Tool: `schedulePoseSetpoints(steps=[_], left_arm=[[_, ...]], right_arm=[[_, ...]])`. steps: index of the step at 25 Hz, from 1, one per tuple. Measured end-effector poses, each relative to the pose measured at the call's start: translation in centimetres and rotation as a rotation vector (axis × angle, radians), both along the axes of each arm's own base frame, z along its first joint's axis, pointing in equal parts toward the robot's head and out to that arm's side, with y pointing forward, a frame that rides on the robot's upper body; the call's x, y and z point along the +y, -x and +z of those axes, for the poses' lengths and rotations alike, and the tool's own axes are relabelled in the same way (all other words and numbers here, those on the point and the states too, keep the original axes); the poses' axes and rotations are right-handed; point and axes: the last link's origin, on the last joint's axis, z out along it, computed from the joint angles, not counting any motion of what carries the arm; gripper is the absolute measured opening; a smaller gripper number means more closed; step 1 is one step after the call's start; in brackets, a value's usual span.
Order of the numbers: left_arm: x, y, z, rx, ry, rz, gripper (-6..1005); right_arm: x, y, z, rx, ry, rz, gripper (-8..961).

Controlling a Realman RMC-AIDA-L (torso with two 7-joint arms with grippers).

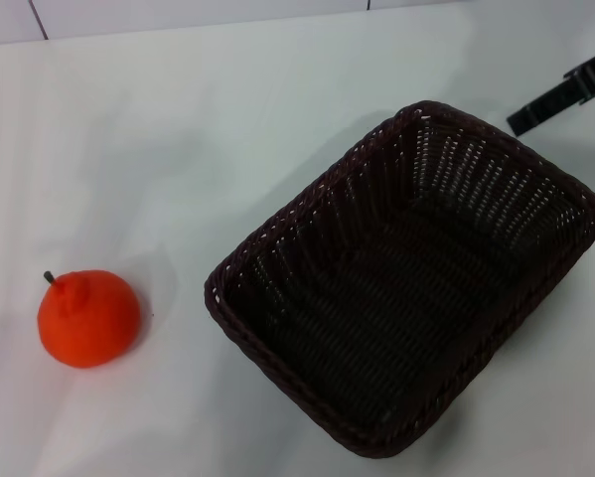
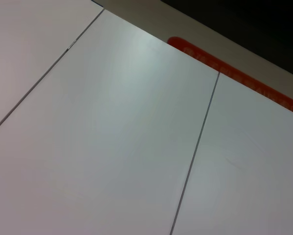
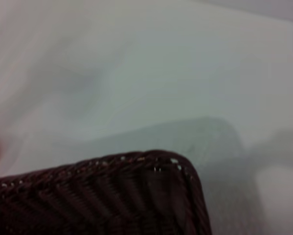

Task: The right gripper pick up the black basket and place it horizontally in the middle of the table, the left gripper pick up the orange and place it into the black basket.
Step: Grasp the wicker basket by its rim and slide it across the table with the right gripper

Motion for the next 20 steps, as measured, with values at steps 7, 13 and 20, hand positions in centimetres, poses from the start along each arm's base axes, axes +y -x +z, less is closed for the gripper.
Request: schedulePoseSetpoints(steps=[7, 13, 20], left_arm=[[0.3, -0.2, 0.0, 0.000, 0.000, -0.009, 885], [0.8, -0.4, 0.0, 0.001, 0.000, -0.021, 885], [1.4, -0.6, -0.1, -0.001, 0.008, -0.027, 885]], right_arm=[[-0.2, -1.3, -2.7, -0.031, 0.068, -0.025, 757], [-0.1, -2.2, -4.0, -0.031, 0.075, -0.004, 622], [-0.1, -2.4, -4.2, -0.027, 0.076, 0.005, 330]])
